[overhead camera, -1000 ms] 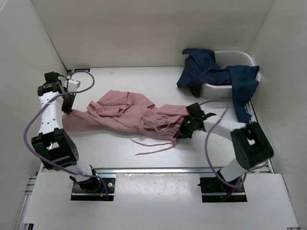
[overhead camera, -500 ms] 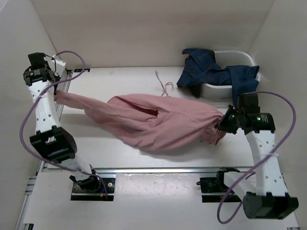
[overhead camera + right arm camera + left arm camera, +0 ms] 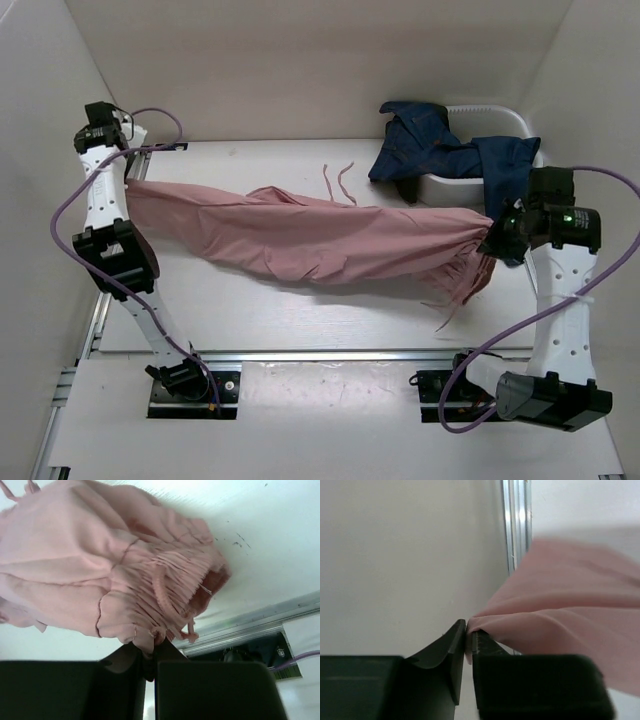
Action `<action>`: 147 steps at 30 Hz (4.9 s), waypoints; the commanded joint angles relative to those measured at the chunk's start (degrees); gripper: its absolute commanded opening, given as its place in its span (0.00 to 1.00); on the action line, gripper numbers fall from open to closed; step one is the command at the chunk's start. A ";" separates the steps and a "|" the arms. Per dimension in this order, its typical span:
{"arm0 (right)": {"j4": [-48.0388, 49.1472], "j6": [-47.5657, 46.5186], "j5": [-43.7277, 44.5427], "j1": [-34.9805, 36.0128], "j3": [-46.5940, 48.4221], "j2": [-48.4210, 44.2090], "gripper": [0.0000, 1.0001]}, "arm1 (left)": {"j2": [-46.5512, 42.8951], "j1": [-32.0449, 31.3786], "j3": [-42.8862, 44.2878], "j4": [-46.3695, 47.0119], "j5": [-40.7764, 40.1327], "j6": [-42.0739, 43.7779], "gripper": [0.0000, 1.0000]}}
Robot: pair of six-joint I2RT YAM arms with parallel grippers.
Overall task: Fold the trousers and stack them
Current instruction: Flatten the trousers out
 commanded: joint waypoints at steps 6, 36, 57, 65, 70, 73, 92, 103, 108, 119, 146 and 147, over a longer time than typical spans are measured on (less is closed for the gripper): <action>12.29 -1.56 -4.59 -0.32 -16.93 9.76 0.03 | 6.82 -1.47 -2.56 -0.02 -0.09 -4.50 0.29; 31.53 23.31 -7.93 -2.60 -55.41 -12.72 0.80 | -2.49 11.62 -24.62 8.05 27.42 -22.86 0.76; 35.77 34.48 10.69 -3.13 -56.30 -14.48 0.71 | 13.17 9.87 -19.07 15.45 35.42 -27.18 0.15; 28.68 27.81 17.64 -3.13 -41.66 -5.34 0.00 | 5.64 9.87 -20.73 14.83 20.77 -19.37 0.15; 17.86 21.57 21.68 -6.28 -12.97 -5.86 0.00 | -3.34 13.90 -21.26 10.97 12.24 -9.45 0.15; 13.28 18.66 21.69 -7.34 -2.37 -4.55 0.00 | -7.83 16.28 -21.96 8.52 9.68 -6.18 0.15; 13.88 15.94 10.80 -9.55 -18.69 -7.27 0.00 | -16.88 20.77 -31.55 3.32 0.53 5.17 0.15; 9.66 16.45 8.16 -9.55 -31.51 -12.54 0.83 | -21.90 21.29 -45.70 3.06 11.76 1.39 0.21; 14.14 19.61 -0.09 -9.55 -40.03 -11.93 0.80 | -23.21 21.29 -45.77 1.21 12.76 0.07 0.15; 18.89 23.91 -1.78 -7.45 -36.89 -14.13 0.76 | -24.97 22.44 -50.88 2.35 11.69 0.07 0.15; 23.41 18.75 5.79 -0.23 3.86 16.44 0.00 | -14.26 22.52 -23.67 -3.52 15.30 -3.36 0.15; 22.07 18.74 5.78 -0.84 7.12 16.46 0.00 | -13.55 22.52 -22.33 -3.54 15.30 -3.36 0.15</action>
